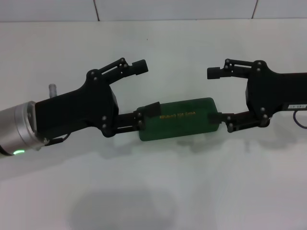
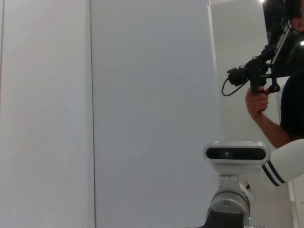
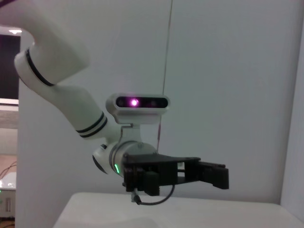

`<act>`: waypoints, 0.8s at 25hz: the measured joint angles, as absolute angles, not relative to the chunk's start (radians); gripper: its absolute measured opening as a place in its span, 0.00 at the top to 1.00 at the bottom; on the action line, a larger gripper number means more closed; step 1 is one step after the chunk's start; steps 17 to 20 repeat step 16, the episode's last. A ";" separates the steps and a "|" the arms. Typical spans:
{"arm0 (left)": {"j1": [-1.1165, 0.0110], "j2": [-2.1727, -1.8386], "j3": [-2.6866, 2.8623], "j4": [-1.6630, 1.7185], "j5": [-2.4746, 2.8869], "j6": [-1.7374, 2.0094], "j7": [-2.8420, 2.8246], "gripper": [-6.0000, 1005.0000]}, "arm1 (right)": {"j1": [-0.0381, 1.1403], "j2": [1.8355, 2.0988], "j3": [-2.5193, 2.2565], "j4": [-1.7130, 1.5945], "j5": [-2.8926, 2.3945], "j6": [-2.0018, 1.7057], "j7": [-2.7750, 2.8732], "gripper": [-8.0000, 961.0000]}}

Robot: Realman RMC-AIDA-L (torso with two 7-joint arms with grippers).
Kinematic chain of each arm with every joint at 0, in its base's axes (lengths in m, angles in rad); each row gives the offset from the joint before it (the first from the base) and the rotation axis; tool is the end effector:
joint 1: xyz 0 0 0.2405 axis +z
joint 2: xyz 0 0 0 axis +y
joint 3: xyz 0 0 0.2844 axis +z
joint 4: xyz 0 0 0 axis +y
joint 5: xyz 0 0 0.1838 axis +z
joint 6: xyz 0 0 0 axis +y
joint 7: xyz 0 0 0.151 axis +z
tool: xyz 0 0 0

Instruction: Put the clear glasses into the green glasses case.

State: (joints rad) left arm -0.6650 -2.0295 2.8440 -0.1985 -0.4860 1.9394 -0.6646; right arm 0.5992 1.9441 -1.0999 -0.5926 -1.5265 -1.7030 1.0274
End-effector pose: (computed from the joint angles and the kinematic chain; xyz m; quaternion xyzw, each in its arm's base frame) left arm -0.2258 0.2929 -0.0180 -0.8818 -0.0076 -0.4543 0.1268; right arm 0.2065 0.3279 0.0055 -0.9441 -0.0546 0.3185 0.0652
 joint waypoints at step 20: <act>-0.651 -2.056 2.844 -0.210 -0.486 1.940 -0.649 0.14 | 0.594 1.961 -1.095 -0.594 -1.575 -1.691 1.004 0.08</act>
